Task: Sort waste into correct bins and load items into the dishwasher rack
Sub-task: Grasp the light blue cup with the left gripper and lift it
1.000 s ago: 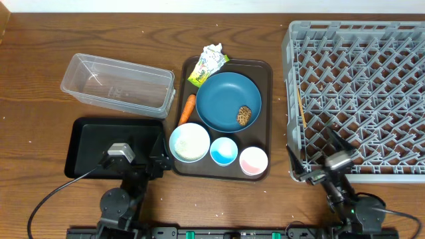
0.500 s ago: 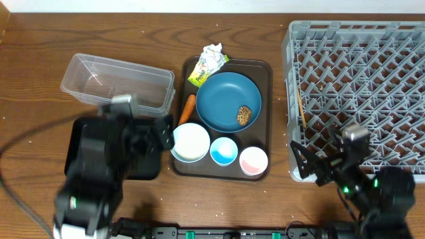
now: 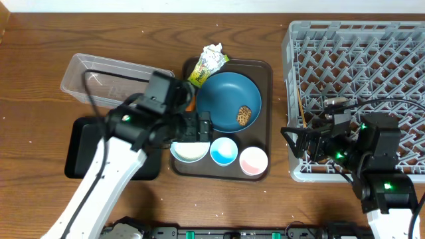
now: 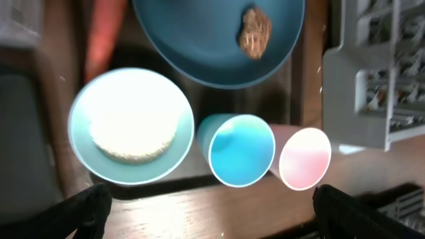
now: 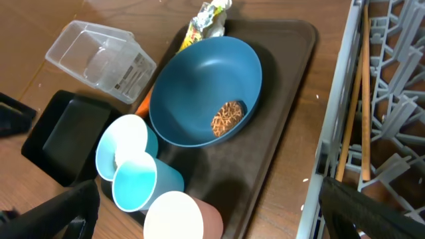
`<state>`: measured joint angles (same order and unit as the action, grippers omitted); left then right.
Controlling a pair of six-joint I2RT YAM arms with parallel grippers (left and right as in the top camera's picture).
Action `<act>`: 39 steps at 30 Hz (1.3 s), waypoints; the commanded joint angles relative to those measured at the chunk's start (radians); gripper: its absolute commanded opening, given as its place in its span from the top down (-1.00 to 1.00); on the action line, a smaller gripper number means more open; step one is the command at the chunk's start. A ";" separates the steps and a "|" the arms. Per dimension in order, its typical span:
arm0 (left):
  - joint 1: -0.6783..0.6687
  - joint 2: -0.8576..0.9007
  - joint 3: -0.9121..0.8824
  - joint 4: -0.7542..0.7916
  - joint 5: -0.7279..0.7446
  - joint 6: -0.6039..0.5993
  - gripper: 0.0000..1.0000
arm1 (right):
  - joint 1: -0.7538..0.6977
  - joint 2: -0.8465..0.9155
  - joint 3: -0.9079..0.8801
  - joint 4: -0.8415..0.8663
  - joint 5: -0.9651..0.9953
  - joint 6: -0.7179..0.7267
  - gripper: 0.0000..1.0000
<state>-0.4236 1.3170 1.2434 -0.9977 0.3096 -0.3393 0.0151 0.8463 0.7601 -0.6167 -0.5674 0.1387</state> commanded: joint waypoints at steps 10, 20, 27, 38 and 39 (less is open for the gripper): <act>-0.207 0.211 0.002 -0.038 -0.192 0.039 -0.75 | -0.016 -0.002 0.018 -0.001 0.070 0.130 -0.99; -0.257 0.344 0.002 0.018 -0.288 0.039 -0.66 | -0.016 -0.002 0.018 -0.015 0.069 0.130 -0.99; -0.257 0.417 0.002 0.047 -0.288 0.040 -0.36 | -0.016 -0.002 0.018 -0.031 0.069 0.130 -0.99; -0.256 0.430 0.002 0.084 -0.289 0.042 0.33 | -0.016 -0.002 0.018 -0.031 0.069 0.130 -0.99; -0.256 0.430 0.001 0.084 -0.289 0.043 0.33 | -0.016 -0.002 0.018 -0.031 0.069 0.130 -0.99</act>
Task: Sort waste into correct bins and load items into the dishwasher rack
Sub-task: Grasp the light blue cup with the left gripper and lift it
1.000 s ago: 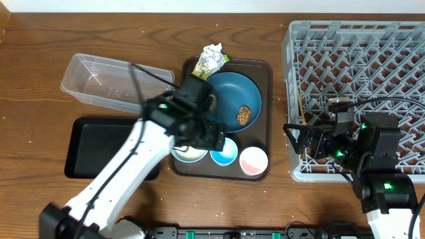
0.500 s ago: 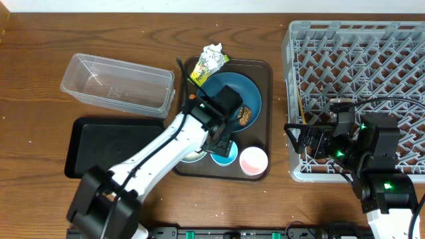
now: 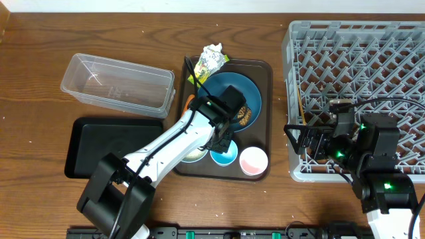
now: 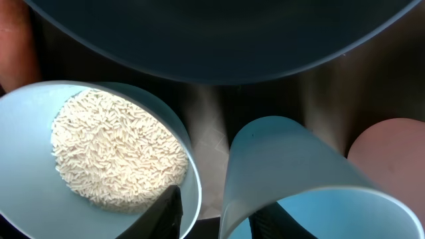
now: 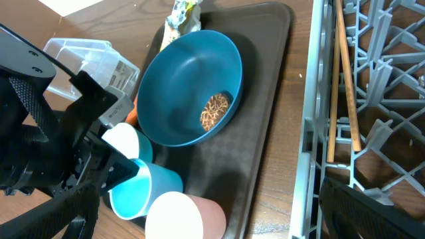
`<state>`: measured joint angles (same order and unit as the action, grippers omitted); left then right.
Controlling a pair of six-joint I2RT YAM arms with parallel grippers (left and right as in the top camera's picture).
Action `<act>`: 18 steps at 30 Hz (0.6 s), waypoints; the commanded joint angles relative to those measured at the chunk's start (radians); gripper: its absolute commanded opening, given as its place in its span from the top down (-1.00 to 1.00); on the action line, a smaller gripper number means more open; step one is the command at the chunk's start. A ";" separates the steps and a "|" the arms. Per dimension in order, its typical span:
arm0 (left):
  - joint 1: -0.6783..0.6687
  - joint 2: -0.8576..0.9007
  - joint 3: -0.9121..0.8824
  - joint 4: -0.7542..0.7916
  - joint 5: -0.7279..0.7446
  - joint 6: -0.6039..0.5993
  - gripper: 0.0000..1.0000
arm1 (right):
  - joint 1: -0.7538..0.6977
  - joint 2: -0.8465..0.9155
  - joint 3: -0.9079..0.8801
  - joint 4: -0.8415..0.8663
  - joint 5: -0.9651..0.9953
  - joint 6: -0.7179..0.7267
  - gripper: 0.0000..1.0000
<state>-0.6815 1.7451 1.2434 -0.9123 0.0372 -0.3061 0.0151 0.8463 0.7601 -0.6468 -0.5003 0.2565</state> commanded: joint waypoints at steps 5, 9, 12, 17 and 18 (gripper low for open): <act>0.002 0.002 -0.007 0.006 -0.016 0.017 0.45 | -0.016 -0.002 0.018 -0.001 0.002 0.013 -0.98; 0.002 0.002 -0.033 0.016 -0.016 0.017 0.47 | -0.016 -0.002 0.018 -0.001 0.002 0.013 -0.98; 0.002 0.002 -0.035 0.014 -0.014 0.016 0.79 | -0.016 -0.002 0.018 -0.001 0.003 0.012 -0.98; 0.006 -0.009 -0.031 0.002 0.048 0.017 0.87 | -0.016 -0.002 0.018 -0.001 0.003 0.013 -0.99; 0.010 -0.015 -0.024 -0.007 0.054 0.017 0.88 | -0.016 -0.002 0.018 -0.001 0.002 0.013 -0.98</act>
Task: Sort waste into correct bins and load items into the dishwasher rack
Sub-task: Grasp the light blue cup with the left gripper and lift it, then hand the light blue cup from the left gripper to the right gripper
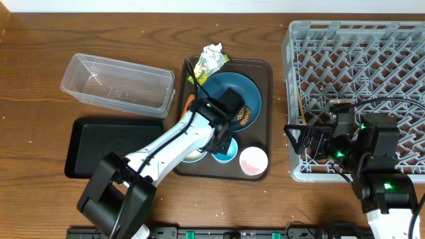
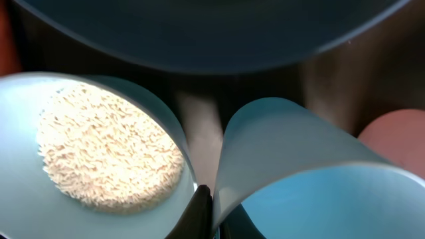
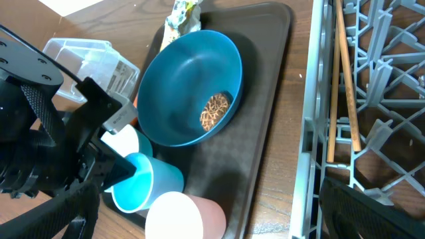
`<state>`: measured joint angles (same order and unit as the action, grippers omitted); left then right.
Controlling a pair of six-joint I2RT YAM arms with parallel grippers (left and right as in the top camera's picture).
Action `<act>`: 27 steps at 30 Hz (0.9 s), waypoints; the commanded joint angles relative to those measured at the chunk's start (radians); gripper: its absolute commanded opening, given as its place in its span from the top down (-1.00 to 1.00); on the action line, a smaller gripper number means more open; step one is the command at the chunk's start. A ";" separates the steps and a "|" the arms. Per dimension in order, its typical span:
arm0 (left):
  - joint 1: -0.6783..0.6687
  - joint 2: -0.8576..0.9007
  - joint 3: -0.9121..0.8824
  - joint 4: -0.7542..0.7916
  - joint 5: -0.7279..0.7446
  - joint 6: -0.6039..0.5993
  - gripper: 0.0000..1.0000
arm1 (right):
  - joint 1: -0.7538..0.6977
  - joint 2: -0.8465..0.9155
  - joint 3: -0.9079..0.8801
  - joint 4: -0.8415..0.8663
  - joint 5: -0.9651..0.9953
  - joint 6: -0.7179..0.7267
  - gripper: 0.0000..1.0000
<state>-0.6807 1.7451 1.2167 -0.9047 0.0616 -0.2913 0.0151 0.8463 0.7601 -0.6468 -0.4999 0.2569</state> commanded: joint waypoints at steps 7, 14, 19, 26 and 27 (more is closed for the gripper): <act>0.097 -0.167 0.048 -0.074 0.133 0.019 0.88 | -0.016 -0.003 0.018 0.000 -0.007 0.012 -0.98; 0.301 -0.385 0.048 -0.040 0.415 0.048 0.88 | -0.015 -0.003 0.018 0.058 -0.264 0.012 -0.66; 0.422 -0.450 0.048 0.068 0.850 0.081 0.88 | -0.014 -0.003 0.018 0.270 -0.652 0.019 -0.57; 0.446 -0.449 0.048 0.215 1.192 0.043 0.87 | 0.016 -0.003 0.018 0.636 -0.836 0.218 -0.56; 0.446 -0.449 0.048 0.222 1.202 0.035 0.88 | 0.029 -0.003 0.018 0.666 -0.836 0.232 -0.57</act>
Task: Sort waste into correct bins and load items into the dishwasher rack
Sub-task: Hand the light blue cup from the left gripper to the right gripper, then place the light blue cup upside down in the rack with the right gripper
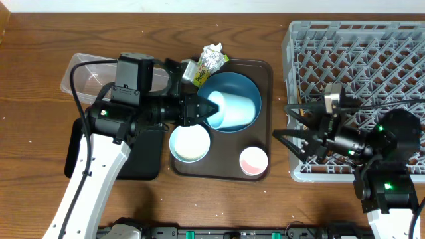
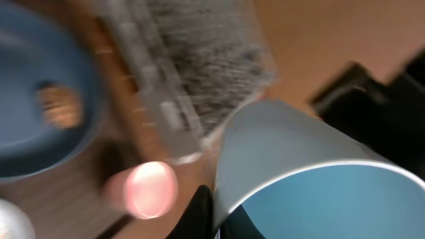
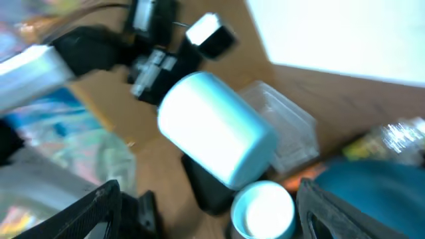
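Note:
My left gripper is shut on the rim of the light blue cup. The cup hangs tipped on its side above the big blue bowl, which sits on the brown tray. In the left wrist view the cup fills the lower right, with the gripper pinching its wall. A small bowl of rice and a pink cup stand on the tray. My right gripper is open and empty by the grey rack, facing the cup.
A crumpled wrapper lies at the tray's far edge. The clear bin and the black bin sit on the left, partly under my left arm. A brown food scrap lies in the blue bowl.
The blue cup was standing on the tray in my left gripper's grip. It is now lifted off and tipped sideways over the blue bowl. My right wrist has turned to face the left arm.
My left gripper hovered open over the rice bowl and the cups. It then straddled the blue cup's rim beside the rice bowl, then shut on it. The cup now hangs in the air. My right gripper stayed open by the rack.

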`<state>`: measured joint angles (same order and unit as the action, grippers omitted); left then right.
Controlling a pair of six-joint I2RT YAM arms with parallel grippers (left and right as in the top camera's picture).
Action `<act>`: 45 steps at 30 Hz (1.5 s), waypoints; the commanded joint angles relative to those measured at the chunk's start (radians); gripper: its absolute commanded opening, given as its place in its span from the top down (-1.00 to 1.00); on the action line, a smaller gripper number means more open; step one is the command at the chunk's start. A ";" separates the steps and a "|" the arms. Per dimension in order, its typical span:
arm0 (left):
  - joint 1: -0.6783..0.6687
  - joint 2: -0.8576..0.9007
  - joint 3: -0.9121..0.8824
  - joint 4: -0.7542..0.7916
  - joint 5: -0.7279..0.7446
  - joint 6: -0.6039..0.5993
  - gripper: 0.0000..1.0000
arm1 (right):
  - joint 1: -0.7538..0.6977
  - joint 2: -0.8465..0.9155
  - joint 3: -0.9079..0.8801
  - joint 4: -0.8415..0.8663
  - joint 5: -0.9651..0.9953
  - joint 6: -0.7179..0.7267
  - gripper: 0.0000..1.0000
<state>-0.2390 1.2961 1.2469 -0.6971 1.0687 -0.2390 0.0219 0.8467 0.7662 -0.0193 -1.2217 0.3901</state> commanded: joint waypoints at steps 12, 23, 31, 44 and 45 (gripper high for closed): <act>-0.020 0.000 0.018 0.106 0.387 -0.028 0.88 | 0.145 0.031 0.011 0.135 -0.074 0.103 -0.56; -0.089 0.000 0.018 0.109 0.300 -0.027 0.88 | 0.209 0.039 0.012 0.203 -0.013 0.103 -0.25; -0.089 0.000 0.018 0.117 0.274 -0.028 0.56 | 0.208 0.037 0.012 0.203 -0.021 0.103 0.11; 0.174 -0.011 0.018 0.119 0.332 -0.055 -0.08 | -0.072 0.021 0.012 0.072 0.010 0.104 0.23; 0.187 -0.014 0.018 0.119 0.340 -0.055 -0.08 | -0.103 0.017 0.012 0.049 0.032 0.109 0.25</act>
<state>-0.0902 1.2961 1.2469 -0.5789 1.3594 -0.2882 -0.0067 0.8810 0.7666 0.0536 -1.2301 0.4976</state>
